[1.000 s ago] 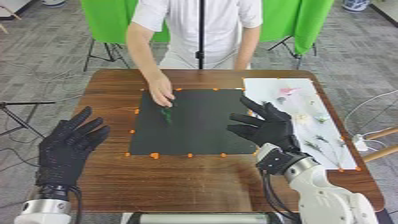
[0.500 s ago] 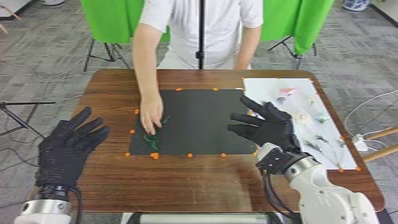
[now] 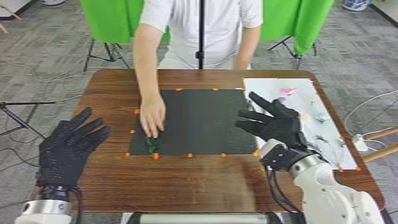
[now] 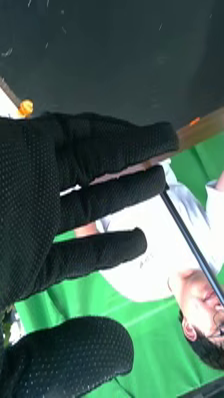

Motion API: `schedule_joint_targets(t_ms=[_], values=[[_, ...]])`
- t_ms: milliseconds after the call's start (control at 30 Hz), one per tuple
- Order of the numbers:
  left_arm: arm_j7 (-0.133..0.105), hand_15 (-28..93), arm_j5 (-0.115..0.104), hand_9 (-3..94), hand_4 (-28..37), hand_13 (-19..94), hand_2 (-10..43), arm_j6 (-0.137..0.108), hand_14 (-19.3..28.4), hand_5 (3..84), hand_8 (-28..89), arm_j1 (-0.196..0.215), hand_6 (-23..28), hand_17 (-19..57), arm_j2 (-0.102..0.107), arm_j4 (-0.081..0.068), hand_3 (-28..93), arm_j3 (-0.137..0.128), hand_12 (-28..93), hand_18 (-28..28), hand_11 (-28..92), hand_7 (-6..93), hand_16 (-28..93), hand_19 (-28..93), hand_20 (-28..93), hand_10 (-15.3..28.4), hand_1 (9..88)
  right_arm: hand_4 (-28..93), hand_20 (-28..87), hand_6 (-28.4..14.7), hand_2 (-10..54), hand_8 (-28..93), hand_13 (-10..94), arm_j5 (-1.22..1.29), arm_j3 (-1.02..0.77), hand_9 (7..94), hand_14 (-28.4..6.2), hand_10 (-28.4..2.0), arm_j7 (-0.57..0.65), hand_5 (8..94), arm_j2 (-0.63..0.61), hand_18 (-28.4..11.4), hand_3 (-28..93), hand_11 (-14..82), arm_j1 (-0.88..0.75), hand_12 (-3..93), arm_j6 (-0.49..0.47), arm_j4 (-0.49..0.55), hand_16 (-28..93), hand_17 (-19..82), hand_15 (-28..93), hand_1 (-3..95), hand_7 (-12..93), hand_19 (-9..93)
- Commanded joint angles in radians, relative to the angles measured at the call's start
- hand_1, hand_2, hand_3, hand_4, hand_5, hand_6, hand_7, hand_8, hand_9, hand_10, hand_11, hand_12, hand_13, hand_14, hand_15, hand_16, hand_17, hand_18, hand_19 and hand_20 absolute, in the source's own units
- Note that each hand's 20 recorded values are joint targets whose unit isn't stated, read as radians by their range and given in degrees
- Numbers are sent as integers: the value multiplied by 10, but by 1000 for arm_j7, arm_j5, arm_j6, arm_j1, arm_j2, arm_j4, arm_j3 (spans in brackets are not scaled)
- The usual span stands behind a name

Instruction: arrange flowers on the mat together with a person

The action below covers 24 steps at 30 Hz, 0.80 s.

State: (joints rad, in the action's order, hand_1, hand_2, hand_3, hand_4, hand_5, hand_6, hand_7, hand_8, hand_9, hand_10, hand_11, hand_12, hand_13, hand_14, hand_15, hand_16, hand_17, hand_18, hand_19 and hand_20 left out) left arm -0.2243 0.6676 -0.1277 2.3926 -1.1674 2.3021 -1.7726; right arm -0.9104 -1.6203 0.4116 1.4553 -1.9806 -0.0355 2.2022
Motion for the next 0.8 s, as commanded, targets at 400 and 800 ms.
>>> schedule_joint_targets(t_ms=[400, 800], values=[[-7, 510, -6, 373, -282, 327, 99, -12, 284, 388, -83, 6, 119, 0, 6, 1, 753, 9, 96, 284, 252, 100, -127, 806, -283, 233, 221, -283, 154, -10, 140, -116, 414, -38, 25, 502, -234, -217, -156, 398, -48, -186, 869, 157, -20, 114, 145, 19, 73, 51, 450, 110, 101, 544], [-10, 510, -3, 372, -282, 327, 98, -12, 284, 388, -83, 16, 119, 0, 1, 9, 753, -11, 96, 284, 253, 101, -126, 806, -283, 232, 221, -282, 168, -1, 70, -125, 492, -594, -58, 549, -200, -208, 38, 379, -147, -201, 875, 254, -53, 122, 366, 58, 55, 105, 554, 193, 130, 636]])
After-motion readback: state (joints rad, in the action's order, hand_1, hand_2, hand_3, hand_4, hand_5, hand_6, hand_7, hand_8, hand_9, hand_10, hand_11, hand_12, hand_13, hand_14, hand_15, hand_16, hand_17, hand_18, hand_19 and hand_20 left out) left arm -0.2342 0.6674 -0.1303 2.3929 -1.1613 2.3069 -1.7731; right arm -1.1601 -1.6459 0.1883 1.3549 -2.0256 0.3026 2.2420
